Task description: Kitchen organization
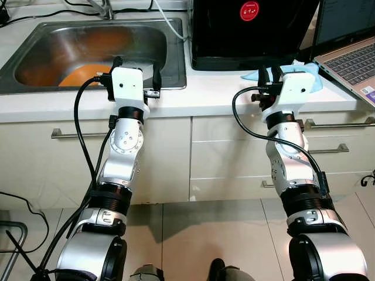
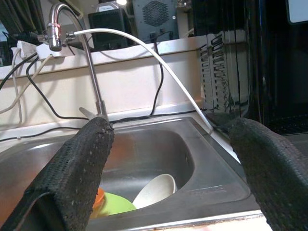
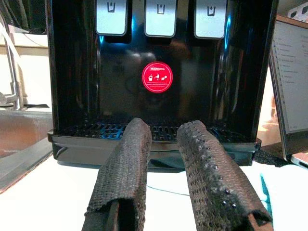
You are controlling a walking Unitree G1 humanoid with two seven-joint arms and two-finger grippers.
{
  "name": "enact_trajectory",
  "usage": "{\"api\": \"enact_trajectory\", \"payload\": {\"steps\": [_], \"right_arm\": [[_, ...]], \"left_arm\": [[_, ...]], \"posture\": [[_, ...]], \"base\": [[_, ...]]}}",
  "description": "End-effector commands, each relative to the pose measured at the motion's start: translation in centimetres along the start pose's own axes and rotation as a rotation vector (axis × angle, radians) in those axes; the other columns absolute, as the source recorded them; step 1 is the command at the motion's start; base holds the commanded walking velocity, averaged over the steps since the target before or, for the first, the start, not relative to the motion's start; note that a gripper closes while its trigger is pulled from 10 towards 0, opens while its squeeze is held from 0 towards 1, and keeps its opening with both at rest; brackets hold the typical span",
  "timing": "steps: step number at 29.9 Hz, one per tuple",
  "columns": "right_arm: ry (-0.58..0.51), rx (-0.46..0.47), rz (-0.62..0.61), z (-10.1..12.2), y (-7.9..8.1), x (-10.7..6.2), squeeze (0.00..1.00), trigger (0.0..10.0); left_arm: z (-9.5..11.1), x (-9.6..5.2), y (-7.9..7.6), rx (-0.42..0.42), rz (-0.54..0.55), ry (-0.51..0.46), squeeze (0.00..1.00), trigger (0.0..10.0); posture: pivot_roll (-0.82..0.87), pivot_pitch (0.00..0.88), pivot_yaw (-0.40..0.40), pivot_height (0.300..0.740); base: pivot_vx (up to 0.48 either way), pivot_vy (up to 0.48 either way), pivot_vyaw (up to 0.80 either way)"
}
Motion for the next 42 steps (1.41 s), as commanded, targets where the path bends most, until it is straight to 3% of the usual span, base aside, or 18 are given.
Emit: {"api": "enact_trajectory", "payload": {"steps": [1,19,22,42], "right_arm": [[-0.022,-0.008,0.014,0.55,0.14,0.41,0.00,10.0],[-0.017,-0.011,0.018,0.42,0.13,0.32,0.00,10.0],[-0.017,-0.021,0.029,0.41,0.28,0.32,0.00,10.0],[0.005,-0.055,0.069,-0.01,0.96,0.24,0.00,10.0]], "left_arm": [[-0.26,-0.09,0.29,-0.006,0.010,0.010,0.00,10.0],[-0.18,-0.22,0.09,-0.021,0.004,0.001,0.00,10.0],[-0.30,-0.20,0.26,0.007,0.010,0.010,0.00,10.0],[-0.38,-0.19,0.23,0.010,0.008,0.013,0.00,10.0]], "posture": [[0.09,0.083,0.033,0.740],[0.09,0.083,0.032,0.740],[0.09,0.082,0.032,0.740],[0.09,0.082,0.030,0.740]], "base": [[0.000,0.000,0.00],[0.000,0.000,0.00],[0.000,0.000,0.00],[0.000,-0.471,0.00]]}}
Point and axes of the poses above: a point about 5 cm out from each wrist's last joint towards the gripper, its own x axis pointing out of the wrist towards the gripper, its own z axis along the axis of the wrist's last joint, y = z × x, the point moved 3 cm from there along x, pointing out of the wrist towards the gripper, and after that the axes turned 8 degrees about -x, right-handed, at the moved point
